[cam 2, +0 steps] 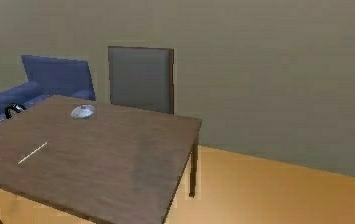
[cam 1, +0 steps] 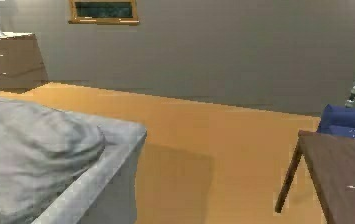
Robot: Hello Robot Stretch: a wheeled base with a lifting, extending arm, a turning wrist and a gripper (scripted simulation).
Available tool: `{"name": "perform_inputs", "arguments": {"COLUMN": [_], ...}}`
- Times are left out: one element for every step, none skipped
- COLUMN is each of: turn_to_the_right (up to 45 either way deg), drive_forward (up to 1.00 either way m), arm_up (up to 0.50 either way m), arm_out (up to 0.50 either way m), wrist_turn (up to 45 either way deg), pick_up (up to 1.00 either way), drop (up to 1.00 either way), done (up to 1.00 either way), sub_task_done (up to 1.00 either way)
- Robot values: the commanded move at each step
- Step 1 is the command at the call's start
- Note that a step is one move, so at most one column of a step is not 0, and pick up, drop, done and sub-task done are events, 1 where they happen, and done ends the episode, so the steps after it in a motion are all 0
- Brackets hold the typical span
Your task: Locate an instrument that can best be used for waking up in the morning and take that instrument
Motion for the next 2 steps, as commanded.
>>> {"name": "perform_inputs", "arguments": {"turn_to_the_right": [21.0, 0.0], "drive_forward": [0.00, 1.00], "arm_up": [0.00, 0.00], "arm_out": [0.00, 0.00], "wrist_turn": [0.0, 0.0], "pick_up": [0.00, 0.00], "drop": [0.00, 0.00], "done": [0.00, 0.00], "sub_task_done": [0.00, 0.00]}}
